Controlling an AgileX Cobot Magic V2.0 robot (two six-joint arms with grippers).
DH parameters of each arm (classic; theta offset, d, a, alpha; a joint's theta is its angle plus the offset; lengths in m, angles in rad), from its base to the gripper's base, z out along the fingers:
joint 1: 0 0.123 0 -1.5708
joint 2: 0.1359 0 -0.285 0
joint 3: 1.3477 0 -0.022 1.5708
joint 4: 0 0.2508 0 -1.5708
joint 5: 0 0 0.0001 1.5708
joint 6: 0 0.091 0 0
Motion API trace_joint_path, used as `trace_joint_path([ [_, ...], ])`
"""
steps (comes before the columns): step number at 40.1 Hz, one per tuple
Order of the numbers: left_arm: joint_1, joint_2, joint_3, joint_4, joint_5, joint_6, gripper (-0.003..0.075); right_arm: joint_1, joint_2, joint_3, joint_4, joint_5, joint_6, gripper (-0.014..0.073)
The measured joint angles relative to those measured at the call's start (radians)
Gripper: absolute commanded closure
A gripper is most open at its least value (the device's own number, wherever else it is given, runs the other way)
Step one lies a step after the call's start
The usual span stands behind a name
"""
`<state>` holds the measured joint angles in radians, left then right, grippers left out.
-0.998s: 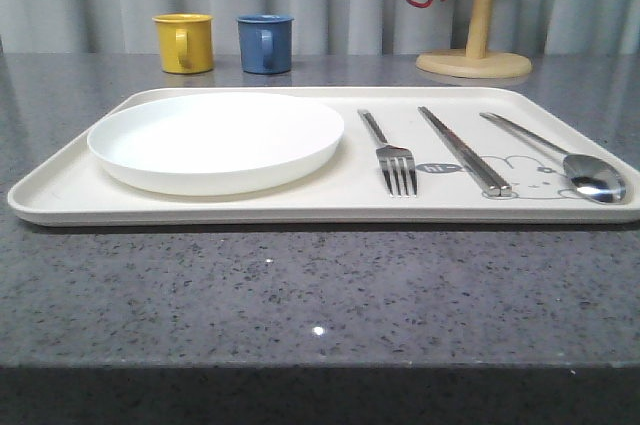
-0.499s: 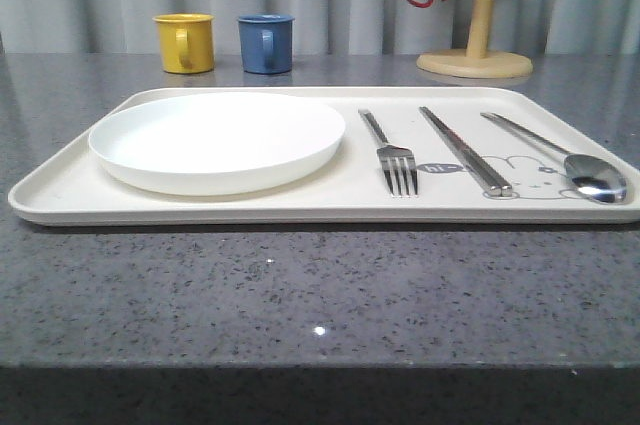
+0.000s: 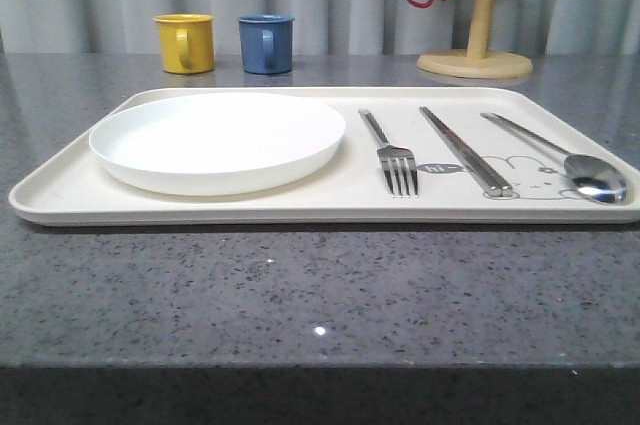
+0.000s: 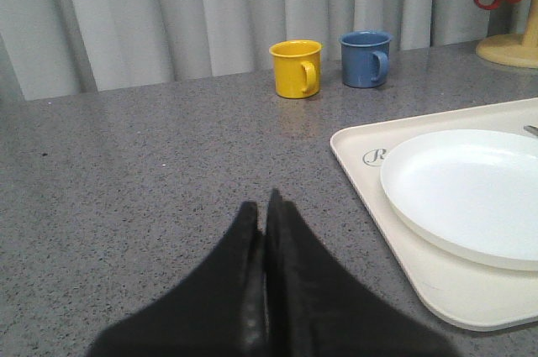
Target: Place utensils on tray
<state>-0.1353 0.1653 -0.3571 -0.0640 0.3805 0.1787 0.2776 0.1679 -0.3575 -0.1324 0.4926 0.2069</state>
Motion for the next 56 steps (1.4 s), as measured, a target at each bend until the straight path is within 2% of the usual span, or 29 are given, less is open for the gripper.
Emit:
trace_joint_path([
  [12,0.075,-0.171,0.192,-0.004,-0.035,0.0,0.0738,0.0,0.0,0.0,-0.002,0.0,0.0,0.0662],
  [22,0.118,-0.171,0.365,-0.005,-0.169,0.0,0.0738,0.0,0.0,0.0,-0.002,-0.002,-0.002,0.0662],
  [56,0.118,-0.171,0.367,-0.007,-0.204,0.0,0.0738,0.0,0.0,0.0,-0.002,-0.002,-0.002,0.0662],
])
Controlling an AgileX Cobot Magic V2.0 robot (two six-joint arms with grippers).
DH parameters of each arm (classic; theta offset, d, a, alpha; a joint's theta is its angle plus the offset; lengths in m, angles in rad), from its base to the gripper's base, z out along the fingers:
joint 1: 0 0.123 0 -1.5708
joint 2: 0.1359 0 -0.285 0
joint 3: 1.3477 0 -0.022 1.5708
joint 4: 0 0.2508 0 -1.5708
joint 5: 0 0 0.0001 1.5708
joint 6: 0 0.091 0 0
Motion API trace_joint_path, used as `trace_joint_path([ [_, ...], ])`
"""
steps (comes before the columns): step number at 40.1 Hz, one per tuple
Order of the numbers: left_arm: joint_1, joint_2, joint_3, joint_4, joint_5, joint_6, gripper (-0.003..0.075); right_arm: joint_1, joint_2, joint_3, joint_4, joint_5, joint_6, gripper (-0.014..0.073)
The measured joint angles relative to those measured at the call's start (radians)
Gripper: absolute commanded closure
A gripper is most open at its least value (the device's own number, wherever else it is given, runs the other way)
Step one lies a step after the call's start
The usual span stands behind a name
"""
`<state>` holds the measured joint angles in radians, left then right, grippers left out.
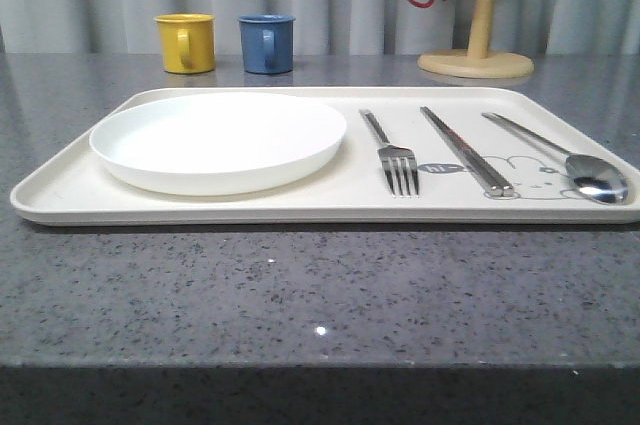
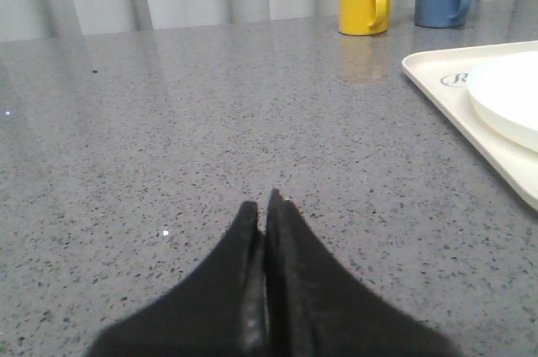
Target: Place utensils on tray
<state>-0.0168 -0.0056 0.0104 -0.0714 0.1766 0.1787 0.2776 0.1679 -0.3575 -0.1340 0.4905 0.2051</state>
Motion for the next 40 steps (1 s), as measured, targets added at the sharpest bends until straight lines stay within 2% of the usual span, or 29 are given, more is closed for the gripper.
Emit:
trace_joint_path([
  [6,0.0,0.0,0.0,0.0,0.0,0.0,0.0738,0.0,0.0,0.002,-0.027,-0.007,0.0,0.0662],
  [12,0.0,0.0,0.0,0.0,0.0,0.0,0.0738,-0.01,-0.007,0.071,-0.02,-0.09,-0.029,0.0662],
  [20,0.0,0.0,0.0,0.0,0.0,0.0,0.0738,-0.15,-0.104,0.279,0.091,-0.221,-0.063,0.0662],
  [28,0.0,0.0,0.0,0.0,-0.001,0.0,0.0738,-0.288,-0.176,0.383,0.168,-0.252,-0.072,0.0662],
  [40,0.0,0.0,0.0,0.0,-0.001,0.0,0.0738,-0.31,-0.177,0.385,0.174,-0.29,-0.097,0.0662],
])
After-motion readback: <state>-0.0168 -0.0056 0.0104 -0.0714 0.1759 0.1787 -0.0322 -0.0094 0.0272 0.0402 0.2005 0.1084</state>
